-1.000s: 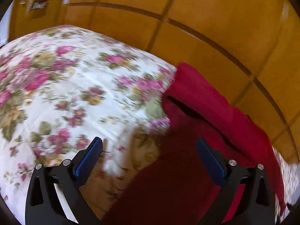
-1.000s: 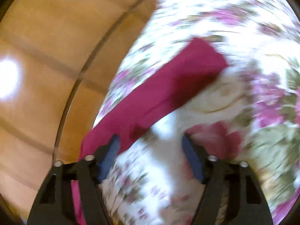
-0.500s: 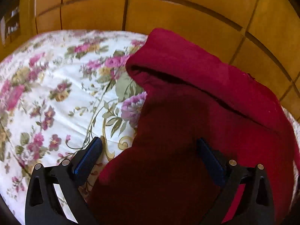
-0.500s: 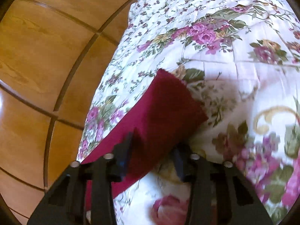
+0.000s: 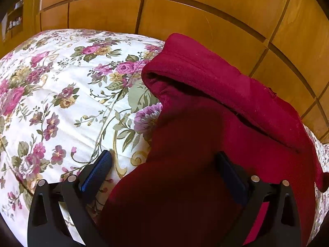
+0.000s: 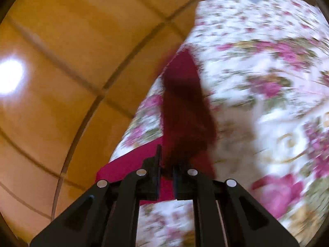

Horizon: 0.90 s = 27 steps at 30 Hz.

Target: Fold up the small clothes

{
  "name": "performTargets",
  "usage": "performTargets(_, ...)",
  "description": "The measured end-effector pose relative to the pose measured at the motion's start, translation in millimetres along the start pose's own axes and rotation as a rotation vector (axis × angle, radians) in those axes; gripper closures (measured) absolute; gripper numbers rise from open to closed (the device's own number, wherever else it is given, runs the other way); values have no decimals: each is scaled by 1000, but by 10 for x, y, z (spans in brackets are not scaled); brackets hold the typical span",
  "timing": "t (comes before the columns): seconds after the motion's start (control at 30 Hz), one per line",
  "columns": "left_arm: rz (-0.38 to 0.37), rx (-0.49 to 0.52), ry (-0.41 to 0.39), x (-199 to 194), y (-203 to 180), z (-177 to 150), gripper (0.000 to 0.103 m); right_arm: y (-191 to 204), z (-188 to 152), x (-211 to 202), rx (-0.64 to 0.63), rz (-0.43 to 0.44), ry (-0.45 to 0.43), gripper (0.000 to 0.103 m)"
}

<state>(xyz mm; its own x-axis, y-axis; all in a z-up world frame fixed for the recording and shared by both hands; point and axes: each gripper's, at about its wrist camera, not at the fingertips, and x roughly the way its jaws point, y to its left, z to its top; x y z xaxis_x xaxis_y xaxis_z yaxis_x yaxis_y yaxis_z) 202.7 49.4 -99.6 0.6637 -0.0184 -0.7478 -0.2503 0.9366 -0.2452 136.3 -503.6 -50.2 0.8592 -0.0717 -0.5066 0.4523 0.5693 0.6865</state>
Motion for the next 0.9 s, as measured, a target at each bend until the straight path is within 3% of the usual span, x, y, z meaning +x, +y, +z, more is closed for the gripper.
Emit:
performTargets(0.2,-12,-9,-6,-35,21,-12,4,846,-502,246,-205,147,111,95)
performTargets(0.3,-18,-14,-6,-39,35,-3,4,1283,-977,458,-371,214,215,95)
performTargets(0.4,-26,-21,-7,-50,49,-7,4,1492,-1381,615,-512,228,291,93)
performTargets(0.43,-29,-23,-8,-54,56,-7,4,1537,-1531,681,-571,209,316,86)
performTargets(0.47,-32,-26,-8,-55,62,-8,4,1560,-1664,742,-629,184,341,66)
performTargets(0.53,-38,-31,-8,-55,70,-4,4,1554,-1802,776,-689,171,372,35)
performTargets(0.6,-44,-35,-7,-61,80,-5,4,1552,-1816,679,-707,163,350,27)
performTargets(0.67,-44,-37,0,-61,82,2,4,1544,-1781,524,-728,94,273,7)
performTargets(0.73,-36,-32,15,-78,50,34,4,1488,-1788,399,-784,-35,188,5)
performTargets(0.8,-88,-53,10,-172,23,80,4,1362,-1787,391,-827,-212,127,2)
performTargets(0.83,-146,-91,0,-252,-2,103,4,1258,-1767,443,-804,-299,133,2)
performTargets(0.9,-212,-133,-21,-380,-119,153,4,1102,-1703,580,-703,-364,212,2)
